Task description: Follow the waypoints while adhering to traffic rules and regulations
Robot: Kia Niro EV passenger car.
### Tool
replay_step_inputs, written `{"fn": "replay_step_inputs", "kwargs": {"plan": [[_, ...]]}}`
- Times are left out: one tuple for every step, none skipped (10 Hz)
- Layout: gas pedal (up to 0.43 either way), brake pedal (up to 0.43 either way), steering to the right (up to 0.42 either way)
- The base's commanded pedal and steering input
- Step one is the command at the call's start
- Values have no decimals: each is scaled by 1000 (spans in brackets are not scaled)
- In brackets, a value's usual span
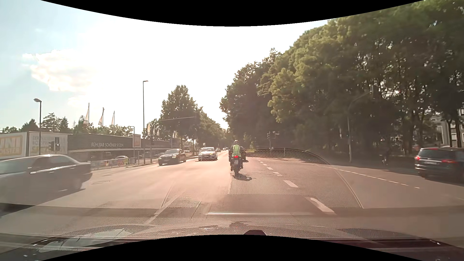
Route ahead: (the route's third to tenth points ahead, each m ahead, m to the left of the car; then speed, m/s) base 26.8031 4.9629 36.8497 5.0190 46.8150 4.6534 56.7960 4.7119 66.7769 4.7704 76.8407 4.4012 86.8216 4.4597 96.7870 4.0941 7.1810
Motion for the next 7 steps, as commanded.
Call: {"fn": "replay_step_inputs", "kwargs": {"plan": [[177, 0, -2], [177, 0, -2], [177, 0, -2], [177, 0, -2], [177, 0, -2], [177, 0, -2], [177, 0, -2]]}}
